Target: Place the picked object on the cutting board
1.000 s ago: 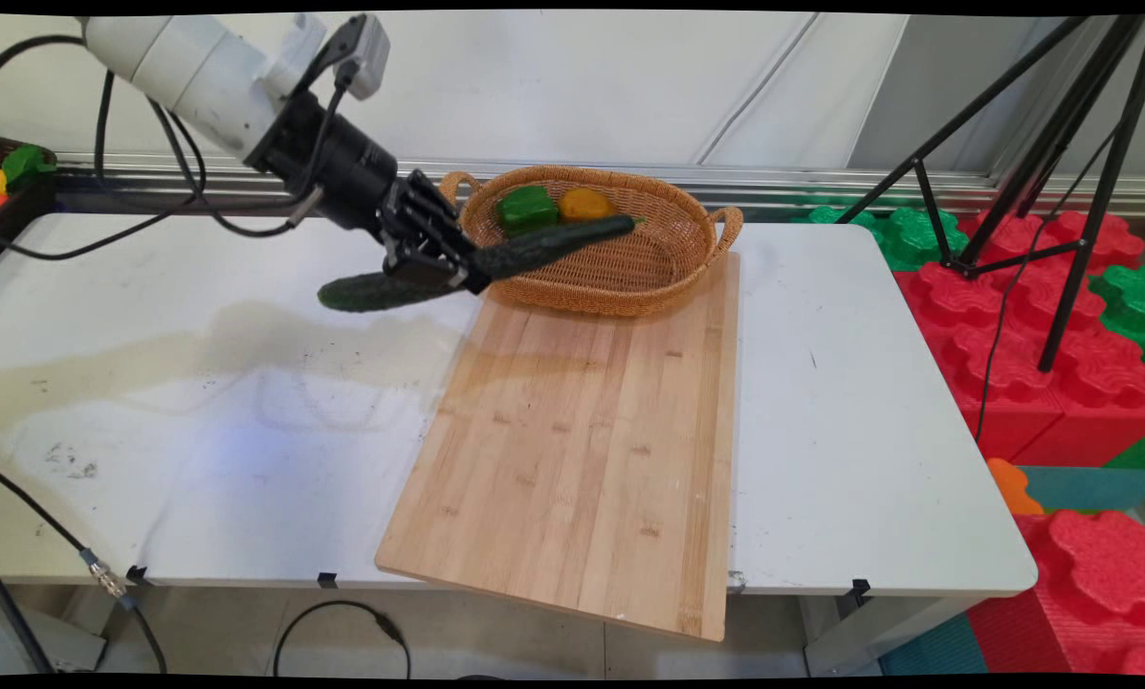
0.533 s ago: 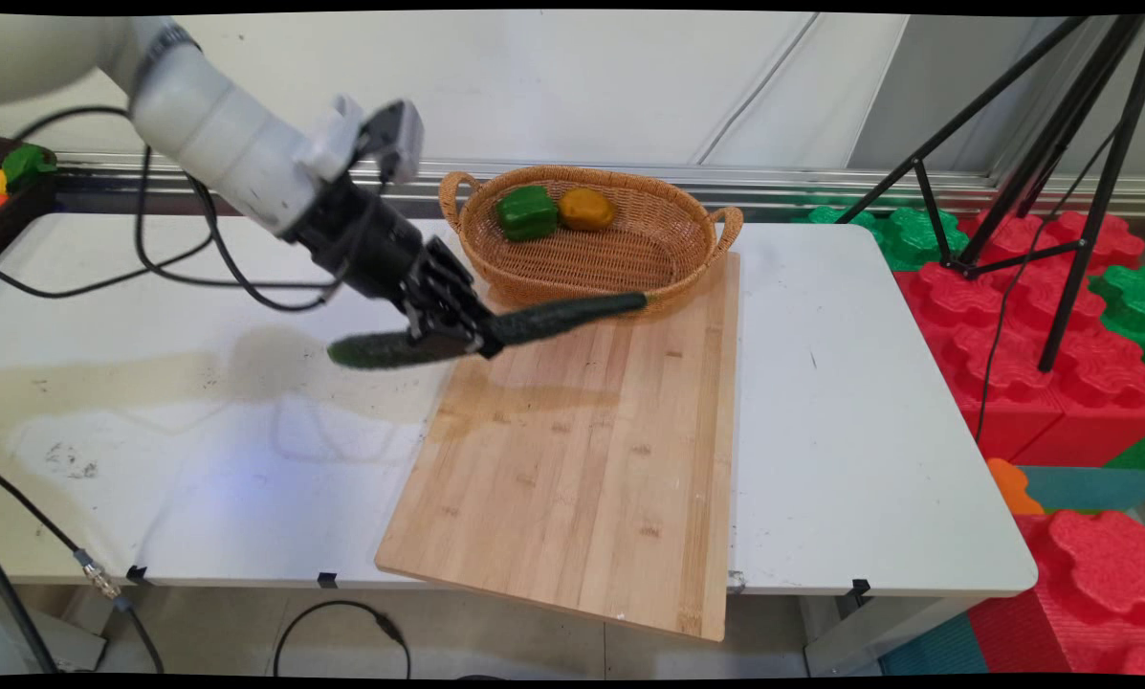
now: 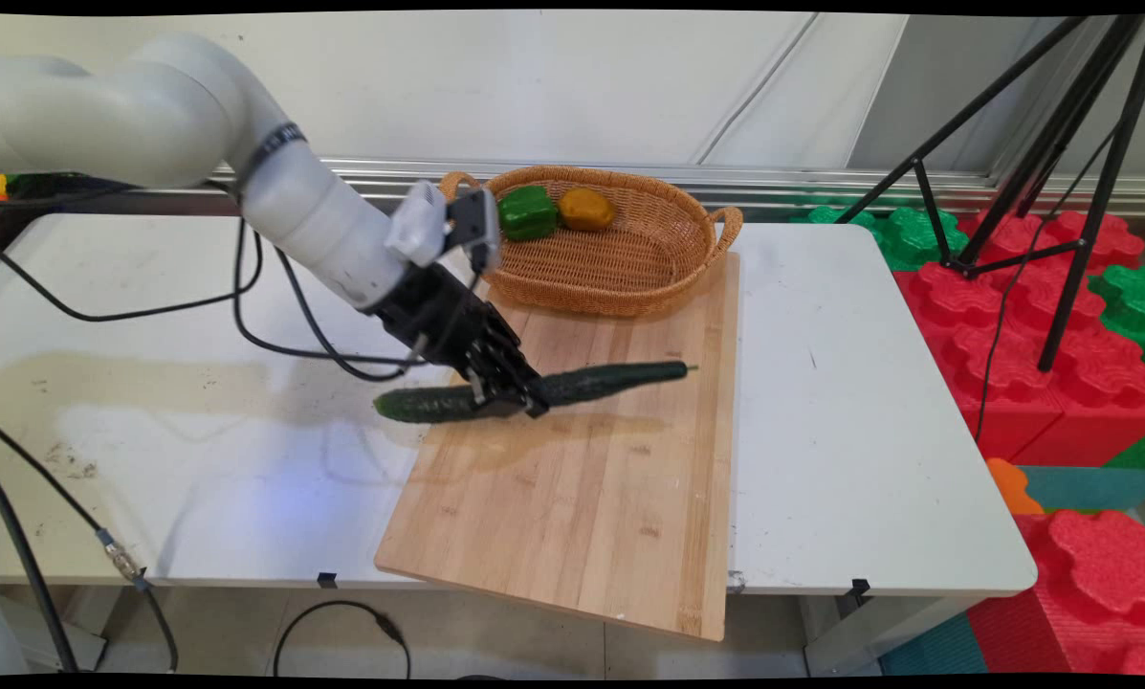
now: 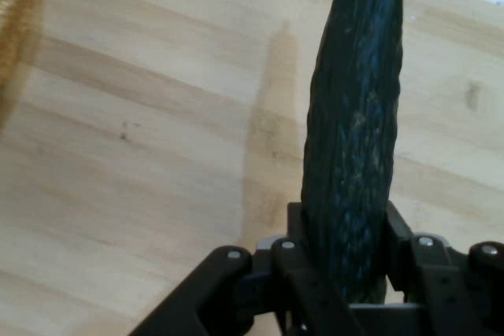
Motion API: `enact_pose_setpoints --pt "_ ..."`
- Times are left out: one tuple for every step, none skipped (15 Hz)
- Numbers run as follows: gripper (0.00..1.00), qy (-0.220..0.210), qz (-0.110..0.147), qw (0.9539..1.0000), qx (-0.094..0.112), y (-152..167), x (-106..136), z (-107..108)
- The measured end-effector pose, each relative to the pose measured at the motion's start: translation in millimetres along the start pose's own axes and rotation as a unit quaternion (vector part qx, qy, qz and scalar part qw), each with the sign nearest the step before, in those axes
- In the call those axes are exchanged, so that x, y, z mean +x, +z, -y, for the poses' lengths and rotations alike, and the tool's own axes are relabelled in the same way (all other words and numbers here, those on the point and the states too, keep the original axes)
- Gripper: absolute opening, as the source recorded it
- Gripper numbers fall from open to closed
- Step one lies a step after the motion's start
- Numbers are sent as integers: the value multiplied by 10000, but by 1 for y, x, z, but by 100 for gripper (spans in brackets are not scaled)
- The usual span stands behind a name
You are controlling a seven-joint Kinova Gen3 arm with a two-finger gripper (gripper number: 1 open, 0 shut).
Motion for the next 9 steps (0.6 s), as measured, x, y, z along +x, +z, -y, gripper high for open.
enact_pose_setpoints --pt "0 -3 52 10000 -13 10 1 -2" --pt "0 -10 91 10000 -24 18 2 -4" --pt "0 -21 134 9999 -34 27 3 -6" --pt "0 -35 173 9998 -42 36 4 -8" --pt "0 -47 197 9998 -46 42 6 -9" --pt "0 -56 219 9997 -48 48 7 -11" --pt "0 -73 253 9996 -44 59 11 -13" --pt "0 -78 271 9996 -41 65 13 -15" --pt "0 -84 282 9996 -39 69 14 -15"
